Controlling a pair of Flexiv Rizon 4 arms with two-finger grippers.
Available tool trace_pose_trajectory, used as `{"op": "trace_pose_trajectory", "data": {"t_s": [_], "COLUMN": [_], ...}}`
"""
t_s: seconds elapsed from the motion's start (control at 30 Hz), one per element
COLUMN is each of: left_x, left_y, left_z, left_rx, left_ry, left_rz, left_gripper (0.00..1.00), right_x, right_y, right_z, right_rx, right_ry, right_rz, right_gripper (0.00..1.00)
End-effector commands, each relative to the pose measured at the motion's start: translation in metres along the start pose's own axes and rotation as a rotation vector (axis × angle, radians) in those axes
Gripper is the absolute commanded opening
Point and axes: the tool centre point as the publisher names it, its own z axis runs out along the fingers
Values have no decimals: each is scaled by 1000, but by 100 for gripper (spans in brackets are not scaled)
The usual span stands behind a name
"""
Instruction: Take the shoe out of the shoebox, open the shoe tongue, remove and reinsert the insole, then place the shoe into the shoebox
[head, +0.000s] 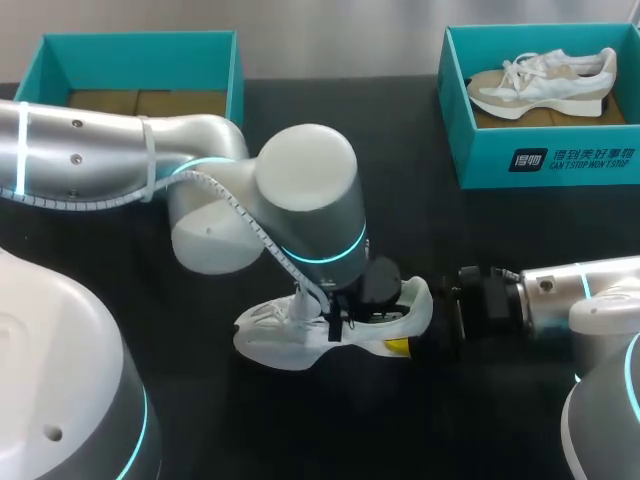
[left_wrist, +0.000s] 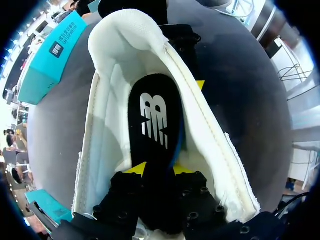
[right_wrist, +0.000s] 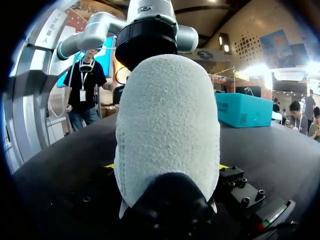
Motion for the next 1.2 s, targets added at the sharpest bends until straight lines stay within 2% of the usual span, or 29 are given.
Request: {"op": "trace_pose_trajectory", "data": {"t_s": [0.03,0.27,0.37,0.4,0.43,0.5,0.57,0.77,1.0,1.2], "left_x": [-4,3,5,5,4,1,-5,-17,-10,-6], "left_y": [0,-4,-4,-4,-4,-2,0,6,5,1], "left_z": [8,21,21,22,23,24,21,-1,-23,-29], "left_rx": [-12,-25,-25,-28,-30,-34,-27,62,197,257], "left_ry": [4,18,19,18,17,16,11,32,90,111], "left_rz": [3,24,27,26,23,15,-1,-55,-66,-68], "left_gripper": [28,31,29,27,20,0,0,0,0,0], "right_x": [5,5,5,5,5,5,5,5,5,5], "right_y": [1,1,1,1,1,1,1,1,1,1], "right_z": [1,1,1,1,1,1,1,1,1,1], "right_rx": [5,5,5,5,5,5,5,5,5,5], "right_ry": [2,2,2,2,2,2,2,2,2,2], "right_rz": [0,0,0,0,0,0,0,0,0,0], "right_gripper": [0,0,0,0,0,0,0,0,0,0]}}
